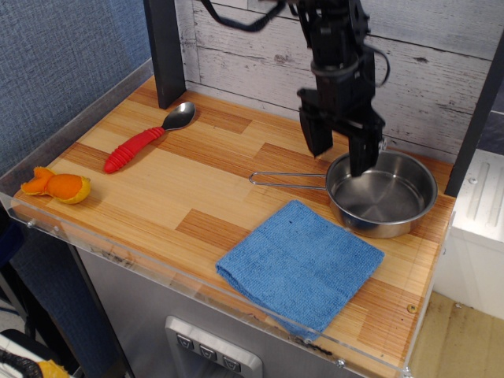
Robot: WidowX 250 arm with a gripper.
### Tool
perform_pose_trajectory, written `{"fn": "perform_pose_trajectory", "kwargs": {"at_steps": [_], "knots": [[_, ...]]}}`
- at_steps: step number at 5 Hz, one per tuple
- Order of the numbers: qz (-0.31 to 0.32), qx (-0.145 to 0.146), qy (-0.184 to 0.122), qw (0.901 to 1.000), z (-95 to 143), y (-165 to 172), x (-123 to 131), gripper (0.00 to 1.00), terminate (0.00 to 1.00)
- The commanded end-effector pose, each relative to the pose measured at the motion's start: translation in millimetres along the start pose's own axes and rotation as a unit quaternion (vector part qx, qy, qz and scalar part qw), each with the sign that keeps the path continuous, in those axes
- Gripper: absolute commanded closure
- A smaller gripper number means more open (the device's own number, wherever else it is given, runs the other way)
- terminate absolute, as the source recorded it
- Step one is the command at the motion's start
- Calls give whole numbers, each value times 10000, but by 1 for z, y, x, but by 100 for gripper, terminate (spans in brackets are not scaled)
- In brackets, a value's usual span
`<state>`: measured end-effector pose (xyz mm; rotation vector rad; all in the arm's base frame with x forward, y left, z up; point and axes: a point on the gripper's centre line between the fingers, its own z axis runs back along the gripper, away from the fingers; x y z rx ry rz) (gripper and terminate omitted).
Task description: Place the pot above the blue cloth.
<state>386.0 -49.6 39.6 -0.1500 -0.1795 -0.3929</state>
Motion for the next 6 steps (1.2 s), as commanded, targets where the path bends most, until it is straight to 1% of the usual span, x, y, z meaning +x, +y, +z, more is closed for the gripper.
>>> {"fn": "perform_pose_trajectory", "kwargs": {"at_steps": [1,2,5,6], "knots": [[-405,303,-1190,9916,90,-3,24,0,0],[-497,333,-1505,9868,115,-2,26,0,0],[-497,333,-1505,9868,115,-2,26,0,0],[-497,333,-1505,9868,115,-2,26,0,100]]}}
